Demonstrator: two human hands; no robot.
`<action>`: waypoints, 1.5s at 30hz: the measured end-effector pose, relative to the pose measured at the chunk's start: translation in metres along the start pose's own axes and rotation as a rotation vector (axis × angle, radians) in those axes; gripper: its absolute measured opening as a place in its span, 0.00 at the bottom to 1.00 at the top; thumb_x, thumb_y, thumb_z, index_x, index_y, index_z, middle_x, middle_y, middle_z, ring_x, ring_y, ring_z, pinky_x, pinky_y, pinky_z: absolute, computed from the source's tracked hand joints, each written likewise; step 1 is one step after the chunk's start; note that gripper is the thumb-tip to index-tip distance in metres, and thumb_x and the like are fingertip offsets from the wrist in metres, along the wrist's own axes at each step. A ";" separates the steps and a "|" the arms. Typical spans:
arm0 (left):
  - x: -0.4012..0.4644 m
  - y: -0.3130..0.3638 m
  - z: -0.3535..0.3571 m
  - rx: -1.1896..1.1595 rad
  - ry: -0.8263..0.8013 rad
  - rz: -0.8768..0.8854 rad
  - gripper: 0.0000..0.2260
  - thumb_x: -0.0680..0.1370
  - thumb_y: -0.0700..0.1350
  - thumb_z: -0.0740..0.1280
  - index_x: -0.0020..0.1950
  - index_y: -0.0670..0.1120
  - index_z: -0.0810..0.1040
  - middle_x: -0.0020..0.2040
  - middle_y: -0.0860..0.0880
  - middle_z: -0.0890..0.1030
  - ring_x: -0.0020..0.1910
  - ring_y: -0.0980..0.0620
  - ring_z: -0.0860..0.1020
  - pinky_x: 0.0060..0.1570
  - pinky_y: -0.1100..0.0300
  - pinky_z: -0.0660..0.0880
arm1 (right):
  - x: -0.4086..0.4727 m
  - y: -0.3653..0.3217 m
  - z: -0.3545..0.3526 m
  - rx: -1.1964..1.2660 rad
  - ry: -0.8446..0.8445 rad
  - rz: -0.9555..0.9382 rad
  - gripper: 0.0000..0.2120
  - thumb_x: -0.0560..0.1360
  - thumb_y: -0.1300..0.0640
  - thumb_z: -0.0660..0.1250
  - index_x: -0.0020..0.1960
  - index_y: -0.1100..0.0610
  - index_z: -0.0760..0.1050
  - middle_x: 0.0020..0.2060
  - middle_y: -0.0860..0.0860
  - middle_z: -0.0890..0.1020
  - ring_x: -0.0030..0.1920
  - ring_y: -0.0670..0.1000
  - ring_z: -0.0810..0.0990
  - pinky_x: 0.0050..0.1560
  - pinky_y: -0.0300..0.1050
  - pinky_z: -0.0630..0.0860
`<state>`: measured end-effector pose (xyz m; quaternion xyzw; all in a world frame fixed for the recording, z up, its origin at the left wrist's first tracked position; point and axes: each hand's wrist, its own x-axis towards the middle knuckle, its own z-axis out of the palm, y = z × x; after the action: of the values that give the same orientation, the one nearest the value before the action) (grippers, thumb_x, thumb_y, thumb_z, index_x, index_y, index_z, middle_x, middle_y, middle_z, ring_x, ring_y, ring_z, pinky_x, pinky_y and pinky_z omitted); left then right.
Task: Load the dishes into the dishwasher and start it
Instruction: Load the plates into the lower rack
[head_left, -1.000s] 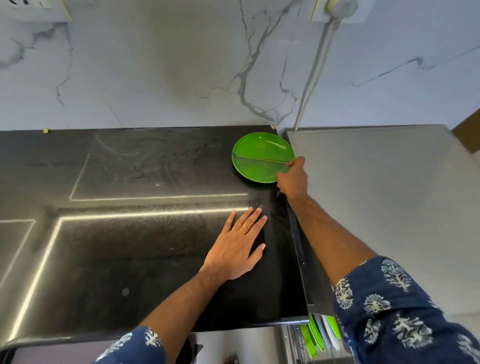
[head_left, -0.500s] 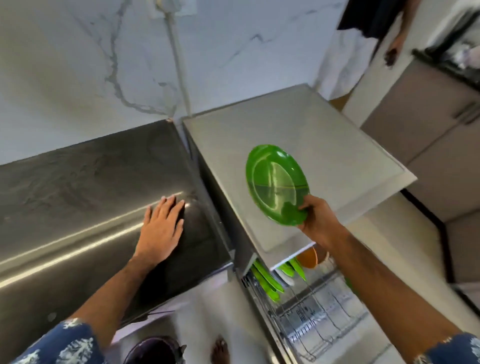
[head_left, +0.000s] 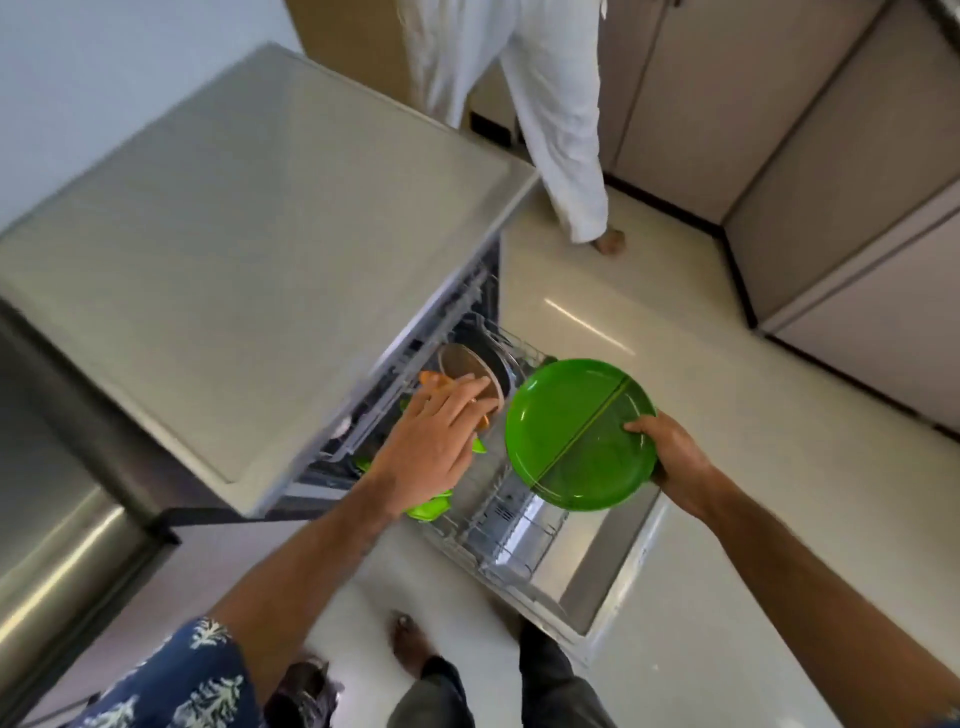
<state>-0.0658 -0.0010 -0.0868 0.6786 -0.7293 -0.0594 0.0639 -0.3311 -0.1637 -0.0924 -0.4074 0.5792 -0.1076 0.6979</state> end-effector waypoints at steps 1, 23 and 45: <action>0.006 0.005 0.024 -0.015 -0.066 -0.016 0.20 0.79 0.46 0.60 0.71 0.47 0.72 0.74 0.46 0.70 0.72 0.45 0.68 0.71 0.42 0.66 | 0.014 0.017 -0.016 -0.087 0.028 0.002 0.15 0.79 0.65 0.57 0.63 0.56 0.74 0.46 0.56 0.83 0.42 0.53 0.82 0.37 0.43 0.80; 0.078 -0.002 0.460 -0.304 -0.610 -0.492 0.36 0.81 0.48 0.62 0.81 0.36 0.46 0.81 0.35 0.50 0.81 0.41 0.51 0.78 0.55 0.50 | 0.327 0.148 -0.011 -1.353 0.193 -0.655 0.20 0.80 0.56 0.60 0.70 0.59 0.63 0.54 0.60 0.80 0.47 0.64 0.82 0.43 0.56 0.76; 0.083 -0.010 0.426 -0.302 -0.666 -0.448 0.35 0.82 0.50 0.61 0.81 0.39 0.47 0.81 0.38 0.55 0.79 0.41 0.59 0.76 0.49 0.61 | 0.370 0.144 -0.003 -1.384 -0.122 -0.391 0.25 0.78 0.52 0.66 0.69 0.61 0.61 0.58 0.63 0.76 0.53 0.64 0.79 0.49 0.59 0.79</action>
<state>-0.1363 -0.0846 -0.5073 0.7471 -0.5277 -0.3939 -0.0909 -0.2667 -0.3023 -0.4585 -0.8577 0.3910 0.1840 0.2787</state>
